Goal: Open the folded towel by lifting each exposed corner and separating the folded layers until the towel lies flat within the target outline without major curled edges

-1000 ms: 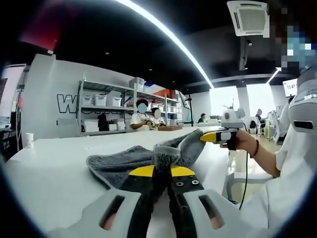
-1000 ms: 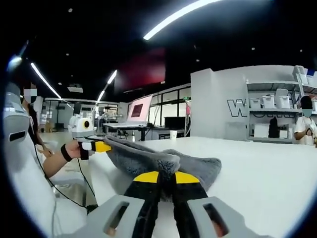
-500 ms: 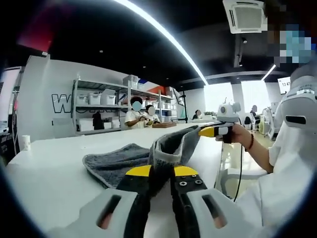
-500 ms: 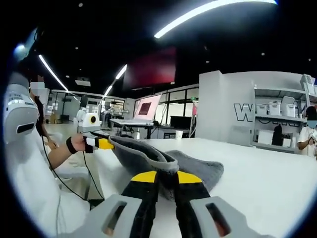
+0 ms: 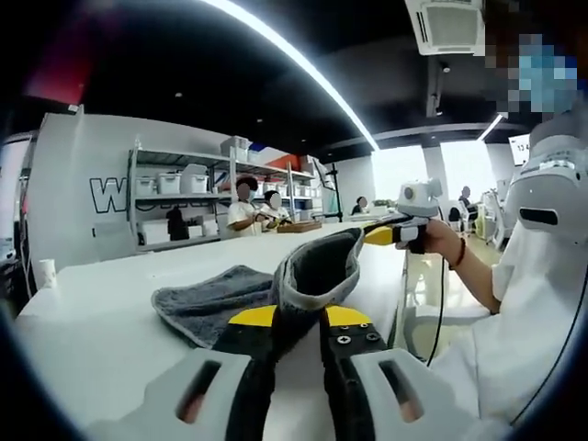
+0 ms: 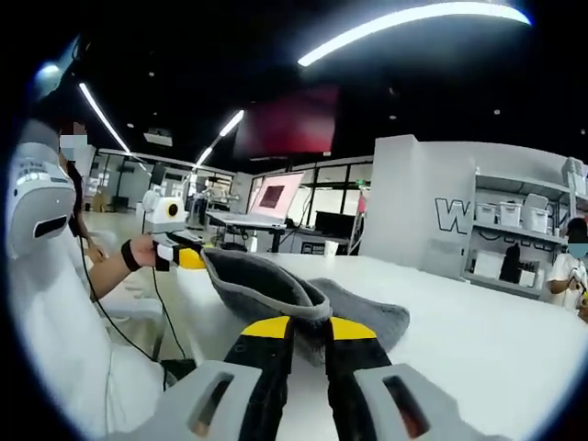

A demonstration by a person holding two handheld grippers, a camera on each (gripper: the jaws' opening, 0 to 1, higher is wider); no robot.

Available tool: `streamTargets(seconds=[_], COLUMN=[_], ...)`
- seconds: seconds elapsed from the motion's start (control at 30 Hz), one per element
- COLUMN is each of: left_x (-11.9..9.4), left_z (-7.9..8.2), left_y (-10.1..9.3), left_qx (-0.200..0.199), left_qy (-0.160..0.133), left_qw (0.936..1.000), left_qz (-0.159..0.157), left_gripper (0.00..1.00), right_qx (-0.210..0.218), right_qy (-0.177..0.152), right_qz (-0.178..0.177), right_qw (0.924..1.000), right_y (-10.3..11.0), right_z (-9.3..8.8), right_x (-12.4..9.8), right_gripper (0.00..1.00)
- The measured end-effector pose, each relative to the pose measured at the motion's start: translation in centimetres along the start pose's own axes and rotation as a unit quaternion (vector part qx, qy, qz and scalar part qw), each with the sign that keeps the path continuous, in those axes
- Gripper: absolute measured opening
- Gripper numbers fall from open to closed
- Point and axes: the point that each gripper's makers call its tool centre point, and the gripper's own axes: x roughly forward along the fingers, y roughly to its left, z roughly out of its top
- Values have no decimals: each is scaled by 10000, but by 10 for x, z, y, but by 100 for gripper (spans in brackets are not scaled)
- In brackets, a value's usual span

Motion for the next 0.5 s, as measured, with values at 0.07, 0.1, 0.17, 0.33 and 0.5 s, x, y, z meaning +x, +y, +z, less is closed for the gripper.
streamTargets(seconds=[0.07,0.1,0.17,0.33,0.5], left_x=[-2,-3,-5,-6,-7], left_z=[2,3,5,11,12], left_y=[-1,-2,-1,-3,-1], left_qx=[4,5,39,38,62], left_qy=[-4,-5,-33,-139,-138], left_qw=[10000,10000,10000,9999,9999], left_qz=[-23,-35,1,-41,-5], left_gripper=[17,18,18,16,16], right_qx=[-13,-19,-18,11,29], right_qy=[-43,-65,-98,-185,-160], right_qz=[4,5,8,70,79], right_qw=[10000,10000,10000,9998,9998], right_y=[1,1,1,3,4], right_z=[3,5,7,10,9], right_x=[-2,-2,-3,-3,-2], right_gripper=[8,8,7,6,6])
